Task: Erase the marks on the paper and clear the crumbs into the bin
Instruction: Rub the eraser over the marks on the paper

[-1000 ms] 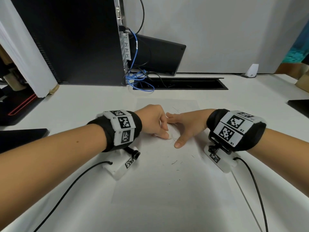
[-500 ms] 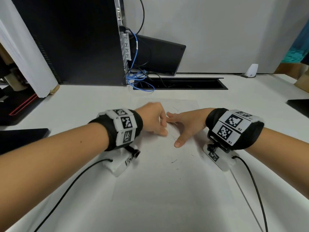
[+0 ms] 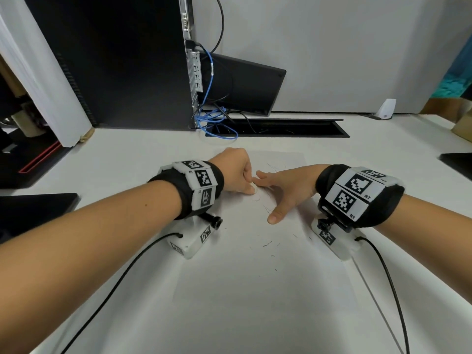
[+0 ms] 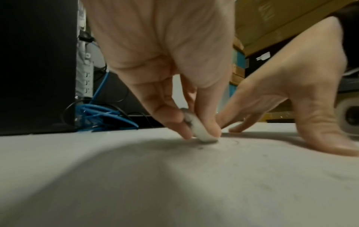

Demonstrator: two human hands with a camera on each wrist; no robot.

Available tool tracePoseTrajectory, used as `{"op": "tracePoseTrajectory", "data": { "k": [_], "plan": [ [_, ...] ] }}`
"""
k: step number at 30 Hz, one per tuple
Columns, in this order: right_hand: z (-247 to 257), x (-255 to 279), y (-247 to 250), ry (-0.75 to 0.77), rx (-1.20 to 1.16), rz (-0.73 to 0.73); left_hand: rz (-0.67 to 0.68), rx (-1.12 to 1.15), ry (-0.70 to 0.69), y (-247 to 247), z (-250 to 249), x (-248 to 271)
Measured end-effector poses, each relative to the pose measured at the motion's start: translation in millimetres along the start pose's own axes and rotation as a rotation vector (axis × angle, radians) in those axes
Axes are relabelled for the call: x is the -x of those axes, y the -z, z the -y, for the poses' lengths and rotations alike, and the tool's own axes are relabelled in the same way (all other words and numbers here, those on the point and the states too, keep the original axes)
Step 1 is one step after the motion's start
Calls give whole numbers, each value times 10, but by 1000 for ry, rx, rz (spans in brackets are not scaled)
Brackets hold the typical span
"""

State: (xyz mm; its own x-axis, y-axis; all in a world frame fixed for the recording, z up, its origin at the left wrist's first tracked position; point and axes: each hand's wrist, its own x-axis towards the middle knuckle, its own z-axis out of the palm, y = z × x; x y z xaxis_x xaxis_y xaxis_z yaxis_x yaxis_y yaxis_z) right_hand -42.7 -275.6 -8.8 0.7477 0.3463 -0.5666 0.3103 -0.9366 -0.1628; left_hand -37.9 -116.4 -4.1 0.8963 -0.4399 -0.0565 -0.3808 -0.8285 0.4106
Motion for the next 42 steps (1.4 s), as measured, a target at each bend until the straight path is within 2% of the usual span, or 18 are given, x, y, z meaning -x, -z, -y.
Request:
{"op": "tracePoseTrajectory", "data": {
  "k": [4, 5, 8, 10, 14, 18, 23, 27, 31, 32, 35, 37, 42],
  "plan": [
    [19, 25, 2, -6, 11, -8, 214, 82, -37, -78, 40, 181],
    [27, 32, 4, -8, 12, -7, 232, 84, -34, -69, 77, 225],
    [50, 38, 10, -12, 24, -10, 39, -29, 34, 63, 204, 158],
    [63, 42, 12, -19, 32, -9, -3, -34, 58, 86, 205, 140],
    [56, 33, 13, -15, 29, 0, 146, 72, 10, -37, 129, 273],
    [55, 38, 10, -12, 3, 3, -13, -15, 69, 89, 255, 146],
    [37, 23, 8, -11, 6, 0, 105, 74, 16, -35, 153, 225],
    [35, 22, 3, -14, 15, 1, 29, 7, 58, 74, 194, 119],
    [23, 10, 9, -13, 24, 0, 176, 119, 10, -45, 112, 265],
    [22, 11, 7, -14, 31, -1, 176, 128, 3, -74, 90, 277],
    [27, 11, 12, -8, 30, 3, 41, 34, 15, -34, 43, 143],
    [3, 15, 26, -8, 38, 12, -4, 13, 21, 1, 4, 64],
    [-103, -28, 43, 9, 37, 62, 143, 96, -31, -124, -63, 168]
  ]
}}
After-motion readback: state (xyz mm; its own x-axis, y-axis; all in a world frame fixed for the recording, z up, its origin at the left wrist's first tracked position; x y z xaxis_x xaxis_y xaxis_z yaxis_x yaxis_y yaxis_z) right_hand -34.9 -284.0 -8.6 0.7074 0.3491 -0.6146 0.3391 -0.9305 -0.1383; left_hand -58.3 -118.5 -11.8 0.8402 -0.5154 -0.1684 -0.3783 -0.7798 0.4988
